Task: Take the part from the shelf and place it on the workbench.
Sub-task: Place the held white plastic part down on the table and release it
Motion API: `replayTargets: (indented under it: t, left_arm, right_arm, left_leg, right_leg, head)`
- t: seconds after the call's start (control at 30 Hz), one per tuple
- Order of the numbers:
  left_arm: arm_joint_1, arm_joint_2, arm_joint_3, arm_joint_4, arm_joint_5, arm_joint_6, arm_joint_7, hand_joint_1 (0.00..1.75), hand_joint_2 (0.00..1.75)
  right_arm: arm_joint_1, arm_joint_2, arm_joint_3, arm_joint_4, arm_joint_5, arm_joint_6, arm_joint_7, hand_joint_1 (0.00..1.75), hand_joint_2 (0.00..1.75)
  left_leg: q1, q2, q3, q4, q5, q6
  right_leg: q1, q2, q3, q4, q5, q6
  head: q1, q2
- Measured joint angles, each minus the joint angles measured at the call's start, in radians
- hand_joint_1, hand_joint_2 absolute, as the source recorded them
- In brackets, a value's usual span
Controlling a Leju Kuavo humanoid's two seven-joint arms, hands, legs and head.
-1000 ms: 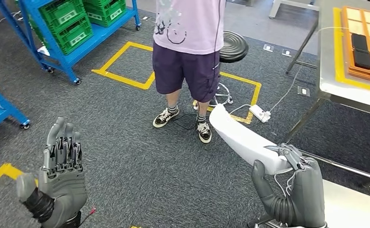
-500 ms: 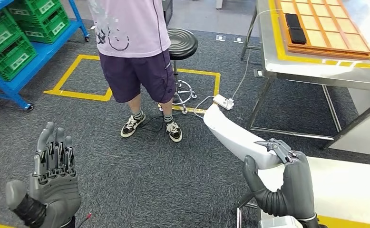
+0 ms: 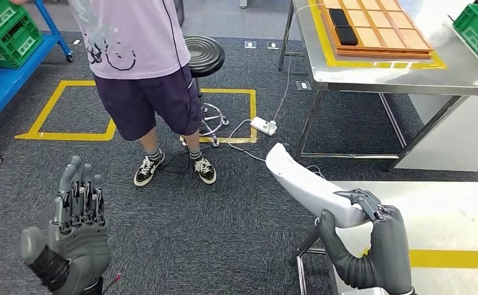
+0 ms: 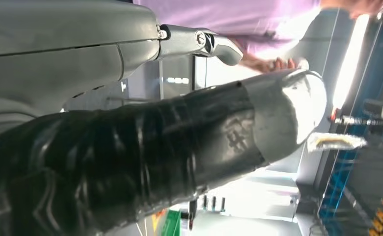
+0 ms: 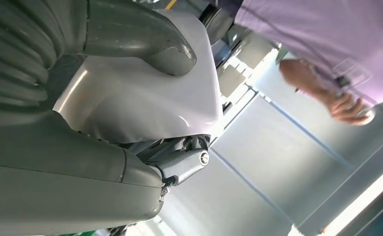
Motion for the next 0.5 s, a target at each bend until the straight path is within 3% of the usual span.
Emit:
replayTargets:
  t: [0.07,0.13,0.17,0.23,0.3,0.37,0.4,0.43,0.5]
  left_arm:
    - [0.001,0.000,0.000,0.000,0.000,0.001,0.000,0.00,0.00]
    - [0.001,0.000,0.000,0.000,-0.001,0.002,-0.001,0.00,0.00]
    - [0.001,0.001,0.000,0.000,-0.001,0.003,-0.001,0.00,0.00]
    - [0.000,0.002,-0.001,0.000,-0.002,0.004,-0.002,0.00,0.00]
    - [0.002,0.005,-0.002,0.000,-0.002,0.007,-0.002,0.00,0.00]
    - [0.007,0.006,-0.002,0.001,-0.002,0.008,-0.002,0.00,0.00]
    - [0.009,0.007,-0.002,0.001,-0.002,0.009,-0.002,0.00,0.00]
    - [0.011,0.007,-0.002,0.001,-0.002,0.010,-0.002,0.00,0.00]
    - [0.011,0.007,-0.002,0.002,-0.003,0.013,-0.002,0.00,0.00]
  right_arm:
    - [0.001,0.000,0.001,0.000,0.002,-0.001,-0.002,1.75,1.75]
    - [0.003,0.000,0.002,0.000,0.003,-0.002,-0.004,1.75,1.75]
    - [0.005,0.001,0.003,0.000,0.003,-0.003,-0.004,1.75,1.75]
    - [0.008,0.001,0.004,0.000,0.004,-0.003,-0.005,1.75,1.75]
    - [0.009,0.002,0.005,0.000,0.004,-0.004,-0.006,1.75,1.75]
    - [0.009,0.004,0.005,0.001,0.004,-0.004,-0.006,1.75,1.75]
    - [0.010,0.004,0.005,0.002,0.004,-0.004,-0.006,1.75,1.75]
    - [0.010,0.005,0.005,0.003,0.004,-0.004,-0.006,1.75,1.75]
    - [0.010,0.005,0.005,0.003,0.002,-0.004,-0.005,1.75,1.75]
  left_leg:
    - [-0.004,0.021,0.004,0.000,-0.006,-0.007]
    - [-0.005,0.044,0.007,-0.002,-0.009,-0.015]
    - [-0.004,0.043,0.008,-0.001,-0.013,-0.021]
    - [0.000,0.000,-0.009,0.043,-0.042,-0.032]
    - [0.005,-0.059,-0.072,0.165,-0.096,-0.039]
    - [0.009,-0.076,-0.136,0.273,-0.124,-0.043]
    - [0.011,-0.078,-0.145,0.279,-0.110,-0.044]
    - [0.013,-0.081,-0.135,0.245,-0.080,-0.044]
    - [0.022,-0.114,-0.077,0.113,-0.013,-0.046]
  right_leg:
    - [0.013,-0.034,0.047,-0.082,0.014,-0.013]
    - [0.017,-0.017,0.053,-0.091,0.014,-0.023]
    - [0.015,-0.004,0.056,-0.097,0.017,-0.027]
    - [0.008,0.020,0.067,-0.111,0.024,-0.036]
    - [0.004,0.043,0.071,-0.114,0.027,-0.041]
    - [0.003,0.069,0.069,-0.112,0.027,-0.042]
    - [0.003,0.084,0.069,-0.111,0.027,-0.041]
    - [0.002,0.100,0.068,-0.108,0.025,-0.040]
    - [-0.001,0.129,0.067,-0.099,0.021,-0.032]
  head:
    - [0.001,0.000]
    - [0.000,0.000]
    - [-0.001,0.000]
    - [-0.007,0.000]
    - [-0.019,0.000]
    - [-0.028,0.000]
    - [-0.032,0.000]
    - [-0.035,0.000]
    - [-0.041,0.000]
